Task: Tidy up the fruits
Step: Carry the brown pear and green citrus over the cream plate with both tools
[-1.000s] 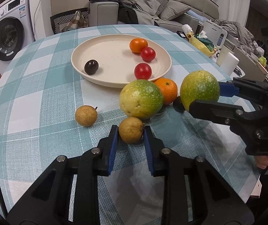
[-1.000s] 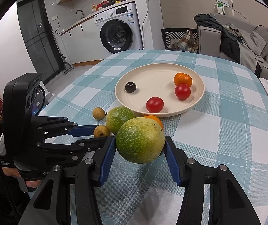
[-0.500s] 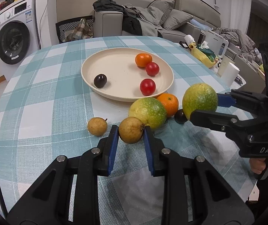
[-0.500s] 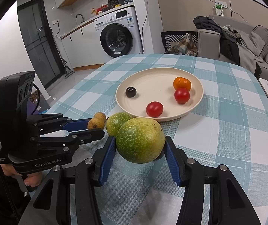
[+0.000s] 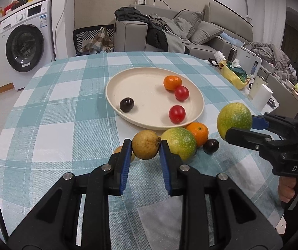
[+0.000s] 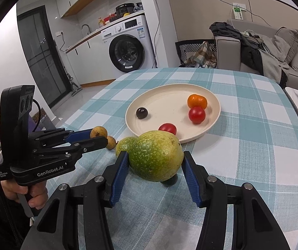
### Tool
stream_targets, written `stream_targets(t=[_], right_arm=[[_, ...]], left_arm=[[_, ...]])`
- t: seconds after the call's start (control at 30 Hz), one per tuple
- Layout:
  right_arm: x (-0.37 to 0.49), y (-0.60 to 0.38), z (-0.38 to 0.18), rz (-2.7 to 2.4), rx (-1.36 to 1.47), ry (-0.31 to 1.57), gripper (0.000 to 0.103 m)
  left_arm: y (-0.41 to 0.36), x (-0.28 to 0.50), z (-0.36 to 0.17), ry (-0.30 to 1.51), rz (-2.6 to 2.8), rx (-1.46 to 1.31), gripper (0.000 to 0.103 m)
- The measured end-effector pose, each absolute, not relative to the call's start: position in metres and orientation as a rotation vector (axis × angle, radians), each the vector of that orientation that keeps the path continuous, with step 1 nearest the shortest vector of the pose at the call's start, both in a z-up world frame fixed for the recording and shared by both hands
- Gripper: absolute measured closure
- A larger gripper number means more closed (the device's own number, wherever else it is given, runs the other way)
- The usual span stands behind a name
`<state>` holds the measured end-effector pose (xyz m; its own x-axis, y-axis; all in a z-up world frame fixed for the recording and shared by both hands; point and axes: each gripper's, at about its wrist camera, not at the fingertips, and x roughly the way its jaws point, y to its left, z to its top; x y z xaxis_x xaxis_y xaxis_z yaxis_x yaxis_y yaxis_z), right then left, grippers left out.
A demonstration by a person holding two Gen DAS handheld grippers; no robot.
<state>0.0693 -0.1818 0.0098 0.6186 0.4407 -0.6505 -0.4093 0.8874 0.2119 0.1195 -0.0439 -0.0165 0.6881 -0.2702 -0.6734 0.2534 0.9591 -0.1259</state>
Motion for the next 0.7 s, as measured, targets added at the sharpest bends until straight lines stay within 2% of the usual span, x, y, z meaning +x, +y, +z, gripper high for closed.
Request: stream_targets(t=[0.7], right_arm=[[0.093,-0.195,0.027,0.45,0.082,0.736,0.05]], left_arm=[[-0.052,0.155,0.004,0.706,-0.276,-0.033,0.079]])
